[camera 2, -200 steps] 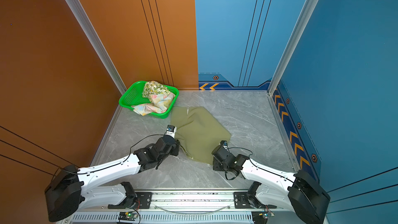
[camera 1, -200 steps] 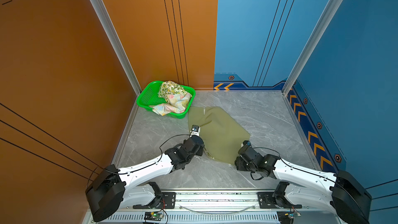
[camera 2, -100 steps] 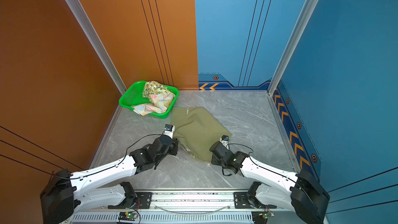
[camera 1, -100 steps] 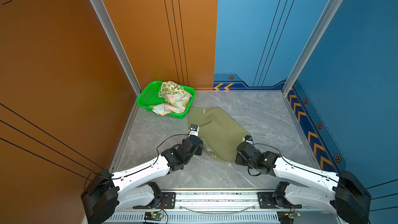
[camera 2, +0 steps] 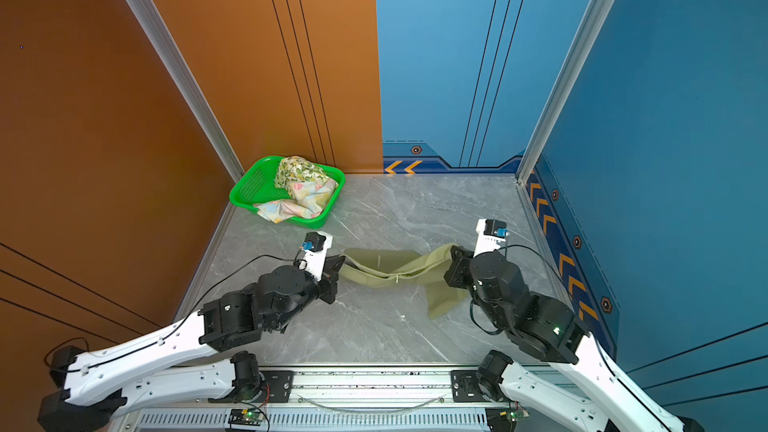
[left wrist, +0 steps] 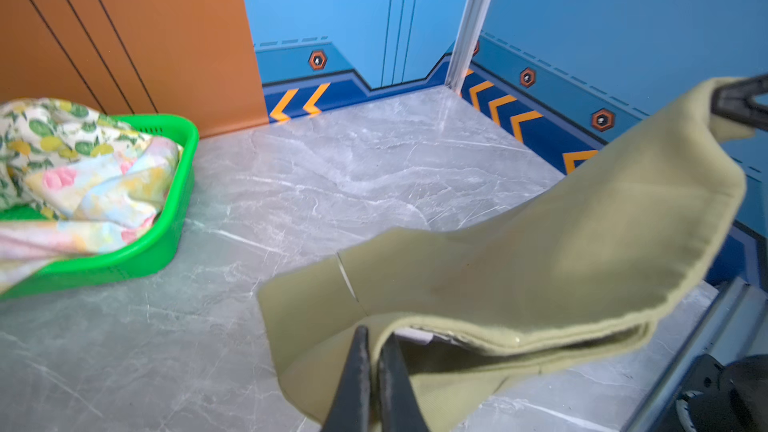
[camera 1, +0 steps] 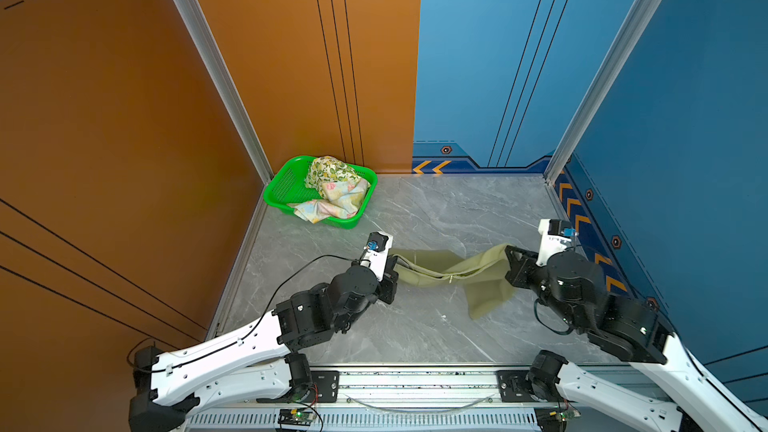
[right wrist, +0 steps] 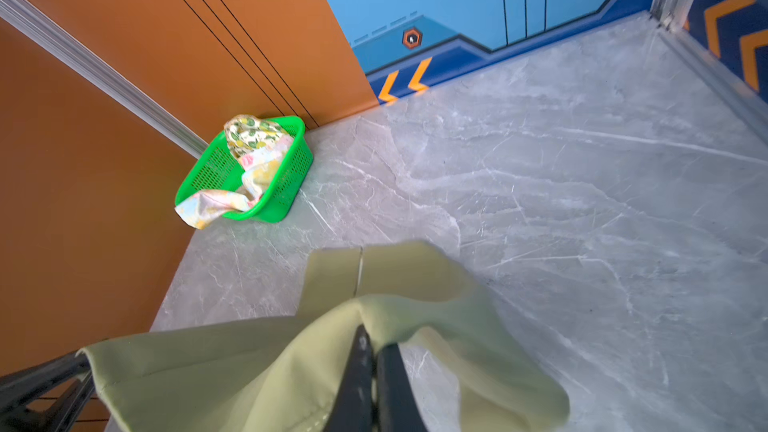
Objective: Fold and stack the skirts
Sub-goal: 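Lift the olive-green skirt by its hem with both grippers and lay it flat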
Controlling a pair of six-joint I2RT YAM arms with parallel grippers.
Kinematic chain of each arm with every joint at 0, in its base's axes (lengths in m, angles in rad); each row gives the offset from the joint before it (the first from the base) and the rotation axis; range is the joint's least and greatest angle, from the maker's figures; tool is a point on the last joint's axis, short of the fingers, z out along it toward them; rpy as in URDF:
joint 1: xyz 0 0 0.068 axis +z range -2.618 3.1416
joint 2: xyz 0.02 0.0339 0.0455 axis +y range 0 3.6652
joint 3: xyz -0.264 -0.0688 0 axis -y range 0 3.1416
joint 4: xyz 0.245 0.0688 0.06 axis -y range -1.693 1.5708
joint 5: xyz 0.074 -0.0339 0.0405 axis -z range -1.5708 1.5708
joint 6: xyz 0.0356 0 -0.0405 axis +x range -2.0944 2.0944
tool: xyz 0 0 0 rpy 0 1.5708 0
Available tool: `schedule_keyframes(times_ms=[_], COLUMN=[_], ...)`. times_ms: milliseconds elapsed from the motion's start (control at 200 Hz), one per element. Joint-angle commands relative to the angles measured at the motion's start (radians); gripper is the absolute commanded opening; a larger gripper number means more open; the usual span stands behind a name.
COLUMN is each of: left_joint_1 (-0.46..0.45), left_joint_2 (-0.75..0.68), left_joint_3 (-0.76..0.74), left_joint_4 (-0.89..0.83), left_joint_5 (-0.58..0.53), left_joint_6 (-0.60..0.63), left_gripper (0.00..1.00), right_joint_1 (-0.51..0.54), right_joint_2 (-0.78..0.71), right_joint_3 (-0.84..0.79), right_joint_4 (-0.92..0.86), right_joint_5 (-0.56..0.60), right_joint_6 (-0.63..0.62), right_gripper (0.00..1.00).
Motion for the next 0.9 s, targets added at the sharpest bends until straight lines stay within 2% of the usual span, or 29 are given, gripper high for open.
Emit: schedule_keyframes(times_ms=[0,65,145,170,230,265,335,375,501,541,566,581,611,631,636,641,651,686,701,726,756,891], left_joint_1=[-0.157,-0.217,-0.171,-0.126,0.057,0.162,0.323,0.397,0.553,0.580,0.590,0.595,0.607,0.610,0.610,0.610,0.611,0.608,0.607,0.600,0.591,0.583], left_joint_2=[-0.002,0.046,0.120,0.142,0.195,0.226,0.301,0.356,0.555,0.627,0.673,0.698,0.753,0.783,0.790,0.797,0.815,0.855,0.867,0.882,0.890,0.856], left_joint_3=[0.123,0.224,0.332,0.358,0.400,0.406,0.407,0.410,0.410,0.426,0.443,0.457,0.489,0.511,0.517,0.523,0.534,0.571,0.585,0.600,0.608,0.548], left_joint_4=[-0.088,-0.136,-0.184,-0.191,-0.202,-0.190,-0.141,-0.113,0.020,0.057,0.073,0.078,0.083,0.082,0.082,0.081,0.079,0.067,0.062,0.052,0.045,0.034], left_joint_5=[-0.221,-0.262,-0.210,-0.165,0.047,0.144,0.301,0.369,0.533,0.559,0.569,0.577,0.594,0.603,0.604,0.605,0.607,0.613,0.610,0.599,0.587,0.569], left_joint_6=[0.096,0.122,0.140,0.140,0.105,0.085,0.074,0.066,0.031,0.022,0.020,0.019,0.013,0.005,0.003,0.001,-0.001,-0.007,-0.007,-0.006,0.000,-0.013], left_gripper=[0.00,0.00,0.00,0.00,0.00,0.00,0.00,0.00,0.00,0.04,0.10,0.17,0.42,0.56,0.59,0.61,0.65,0.92,0.99,0.98,0.98,0.98], right_joint_1=[0.011,0.008,-0.012,-0.025,-0.109,-0.219,-0.478,-0.560,-0.649,-0.673,-0.694,-0.702,-0.720,-0.729,-0.732,-0.732,-0.737,-0.752,-0.755,-0.761,-0.763,-0.763], right_joint_2=[-0.037,-0.018,0.059,0.099,0.204,0.261,0.369,0.431,0.655,0.726,0.777,0.795,0.843,0.871,0.881,0.881,0.894,0.928,0.933,0.942,0.946,0.916], right_joint_3=[0.113,0.176,0.245,0.273,0.320,0.323,0.247,0.198,0.158,0.158,0.170,0.176,0.198,0.212,0.218,0.218,0.225,0.243,0.246,0.250,0.245,0.174], right_joint_4=[-0.133,-0.156,-0.153,-0.152,-0.130,-0.086,0.080,0.164,0.359,0.420,0.447,0.456,0.465,0.465,0.464,0.464,0.465,0.464,0.464,0.460,0.454,0.423], right_joint_5=[0.068,0.079,0.074,0.070,0.023,-0.089,-0.420,-0.500,-0.542,-0.550,-0.559,-0.565,-0.565,-0.548,-0.542,-0.542,-0.540,-0.556,-0.562,-0.571,-0.571,-0.549], right_joint_6=[-0.055,-0.041,-0.041,-0.053,-0.089,-0.099,-0.059,-0.034,-0.056,-0.057,-0.057,-0.059,-0.072,-0.077,-0.078,-0.078,-0.082,-0.091,-0.093,-0.098,-0.107,-0.133], right_gripper=[0.00,0.00,0.00,0.00,0.00,0.00,0.00,0.00,0.02,0.02,0.07,0.09,0.20,0.33,0.41,0.41,0.49,0.66,0.70,0.81,0.88,0.90])
